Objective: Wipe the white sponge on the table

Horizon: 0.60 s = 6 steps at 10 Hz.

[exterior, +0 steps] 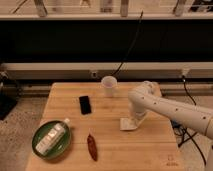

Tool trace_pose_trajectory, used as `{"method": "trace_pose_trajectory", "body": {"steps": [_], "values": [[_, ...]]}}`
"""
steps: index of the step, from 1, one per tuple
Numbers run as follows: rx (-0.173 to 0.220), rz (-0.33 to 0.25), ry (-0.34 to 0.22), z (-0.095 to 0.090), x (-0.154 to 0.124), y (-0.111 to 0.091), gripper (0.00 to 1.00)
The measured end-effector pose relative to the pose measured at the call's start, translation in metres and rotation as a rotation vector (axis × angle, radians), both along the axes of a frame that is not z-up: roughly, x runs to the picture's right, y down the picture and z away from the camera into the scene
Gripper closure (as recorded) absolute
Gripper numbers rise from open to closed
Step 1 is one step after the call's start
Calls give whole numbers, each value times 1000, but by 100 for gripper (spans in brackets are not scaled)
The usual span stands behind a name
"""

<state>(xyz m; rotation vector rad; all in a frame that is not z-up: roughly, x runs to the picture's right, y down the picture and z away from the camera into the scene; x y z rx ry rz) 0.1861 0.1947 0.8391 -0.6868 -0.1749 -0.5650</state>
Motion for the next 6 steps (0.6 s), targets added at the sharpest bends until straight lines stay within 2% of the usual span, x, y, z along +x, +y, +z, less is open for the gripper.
{"method": "trace_pose_trajectory", "body": {"steps": [6], "values": [[-8,-2,-12,-4,-1,4,100]]}}
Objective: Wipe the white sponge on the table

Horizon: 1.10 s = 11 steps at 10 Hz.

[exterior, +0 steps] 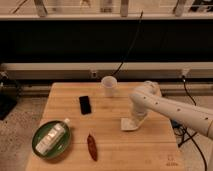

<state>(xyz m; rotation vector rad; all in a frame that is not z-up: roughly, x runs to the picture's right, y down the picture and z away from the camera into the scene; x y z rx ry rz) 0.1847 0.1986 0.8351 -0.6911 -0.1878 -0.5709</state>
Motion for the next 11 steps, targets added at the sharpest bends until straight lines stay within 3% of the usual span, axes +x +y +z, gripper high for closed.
{"method": "trace_pose_trajectory", "body": {"steps": [11], "values": [[-7,-9,-25,-5,-1,3,100]]}}
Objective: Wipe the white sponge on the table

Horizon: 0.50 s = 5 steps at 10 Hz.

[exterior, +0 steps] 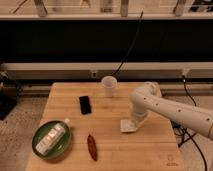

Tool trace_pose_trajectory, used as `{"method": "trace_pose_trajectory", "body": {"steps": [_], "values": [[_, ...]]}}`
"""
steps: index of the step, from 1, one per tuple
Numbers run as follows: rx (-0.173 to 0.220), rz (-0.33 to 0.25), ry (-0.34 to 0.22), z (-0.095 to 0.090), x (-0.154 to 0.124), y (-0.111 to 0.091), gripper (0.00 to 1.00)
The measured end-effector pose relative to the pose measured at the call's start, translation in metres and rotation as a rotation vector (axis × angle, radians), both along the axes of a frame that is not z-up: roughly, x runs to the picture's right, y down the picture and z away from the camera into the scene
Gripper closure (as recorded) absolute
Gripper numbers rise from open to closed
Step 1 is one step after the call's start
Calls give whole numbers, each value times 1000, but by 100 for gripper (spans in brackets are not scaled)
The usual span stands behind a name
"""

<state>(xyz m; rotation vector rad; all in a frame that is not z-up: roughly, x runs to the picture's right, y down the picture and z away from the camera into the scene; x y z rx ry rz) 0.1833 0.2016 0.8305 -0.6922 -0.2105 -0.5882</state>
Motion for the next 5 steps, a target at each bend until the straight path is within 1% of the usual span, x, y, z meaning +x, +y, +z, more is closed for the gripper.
{"method": "trace_pose_trajectory", "body": {"steps": [5], "values": [[-5,-11,-14,-2,-2,2,100]]}}
